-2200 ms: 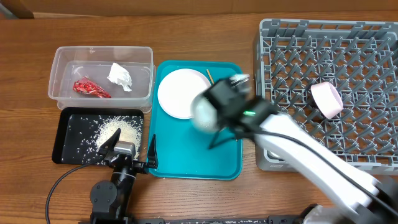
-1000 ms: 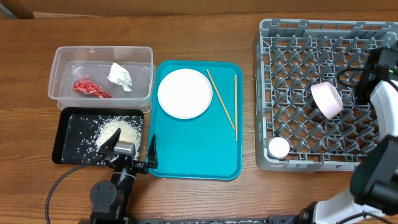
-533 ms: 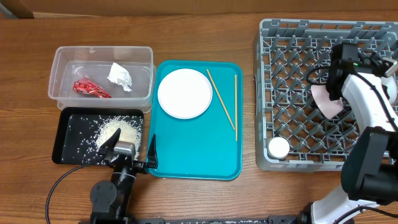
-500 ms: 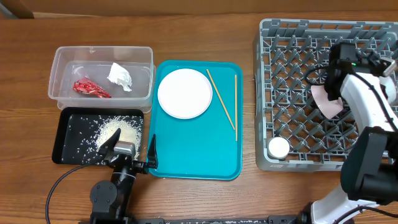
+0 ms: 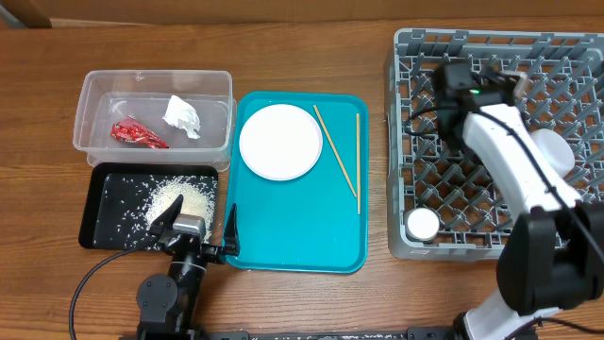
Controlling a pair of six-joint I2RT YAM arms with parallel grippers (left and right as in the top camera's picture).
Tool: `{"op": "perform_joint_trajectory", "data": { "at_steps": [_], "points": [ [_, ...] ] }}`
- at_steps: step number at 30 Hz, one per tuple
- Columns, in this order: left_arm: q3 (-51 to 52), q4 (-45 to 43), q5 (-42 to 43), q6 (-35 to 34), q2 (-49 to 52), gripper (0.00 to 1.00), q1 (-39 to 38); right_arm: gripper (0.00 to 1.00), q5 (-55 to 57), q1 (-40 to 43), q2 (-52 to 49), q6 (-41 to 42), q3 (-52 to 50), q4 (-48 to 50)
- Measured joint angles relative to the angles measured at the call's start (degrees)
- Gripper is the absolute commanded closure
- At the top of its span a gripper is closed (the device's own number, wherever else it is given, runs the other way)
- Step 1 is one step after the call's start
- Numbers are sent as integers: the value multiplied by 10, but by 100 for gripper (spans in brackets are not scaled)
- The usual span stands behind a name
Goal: Sort waste into correct bins and load items into the dishwasher
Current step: 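Reach the right gripper to the wooden chopsticks and pinch them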
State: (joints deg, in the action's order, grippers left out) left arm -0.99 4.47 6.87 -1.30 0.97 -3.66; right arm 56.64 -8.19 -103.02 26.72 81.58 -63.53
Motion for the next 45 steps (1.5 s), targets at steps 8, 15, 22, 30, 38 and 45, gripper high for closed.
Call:
{"op": "perform_joint_trajectory", "data": {
  "at_steps": [8, 15, 22, 30, 38, 45],
  "points": [
    [0, 0, 0, 0, 0, 0, 0, 56, -342, -150, 96, -23, 98, -13],
    [0, 0, 0, 0, 0, 0, 0, 53, -518, -261, 57, -36, 57, 53],
    [0, 0, 0, 0, 0, 0, 0, 61, -519, -259, -67, -43, 2, 126],
    [0, 0, 0, 0, 0, 0, 0, 70, -520, -231, -132, -88, -1, 165],
    [0, 0, 0, 0, 0, 0, 0, 96, -521, -231, -154, -104, 2, 170],
    [0, 0, 0, 0, 0, 0, 0, 96, -522, -231, -141, -102, 18, 109]
  ]
}}
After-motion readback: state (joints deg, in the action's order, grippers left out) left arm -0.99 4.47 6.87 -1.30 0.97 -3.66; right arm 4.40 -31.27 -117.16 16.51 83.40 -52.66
